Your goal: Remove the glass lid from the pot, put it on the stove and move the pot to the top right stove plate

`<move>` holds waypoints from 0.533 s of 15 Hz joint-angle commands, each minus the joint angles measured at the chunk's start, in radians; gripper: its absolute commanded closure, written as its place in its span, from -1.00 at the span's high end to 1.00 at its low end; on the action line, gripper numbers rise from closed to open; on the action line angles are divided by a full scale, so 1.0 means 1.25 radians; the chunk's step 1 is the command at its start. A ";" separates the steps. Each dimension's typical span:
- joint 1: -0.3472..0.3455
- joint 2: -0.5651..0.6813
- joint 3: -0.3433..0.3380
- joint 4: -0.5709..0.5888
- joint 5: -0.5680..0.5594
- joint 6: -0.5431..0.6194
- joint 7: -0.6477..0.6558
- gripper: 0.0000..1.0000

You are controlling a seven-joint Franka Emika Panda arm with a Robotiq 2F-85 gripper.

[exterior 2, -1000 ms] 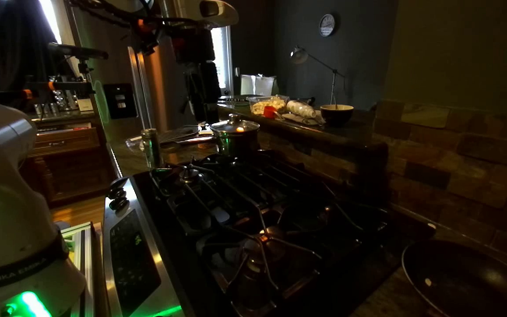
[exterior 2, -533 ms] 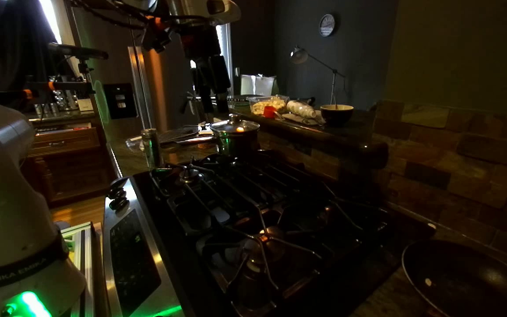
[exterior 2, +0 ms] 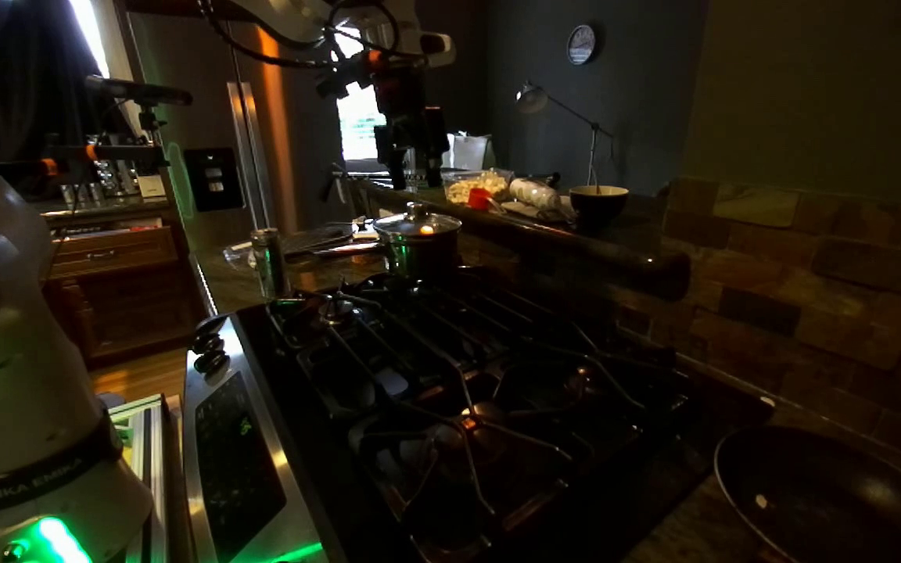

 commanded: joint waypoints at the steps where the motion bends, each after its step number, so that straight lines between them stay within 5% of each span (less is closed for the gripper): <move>1: 0.010 0.018 -0.009 0.016 -0.002 -0.005 -0.002 1.00; 4: 0.011 0.034 -0.011 0.027 0.005 0.007 -0.005 1.00; 8: 0.054 0.090 0.007 0.061 0.063 0.148 -0.037 1.00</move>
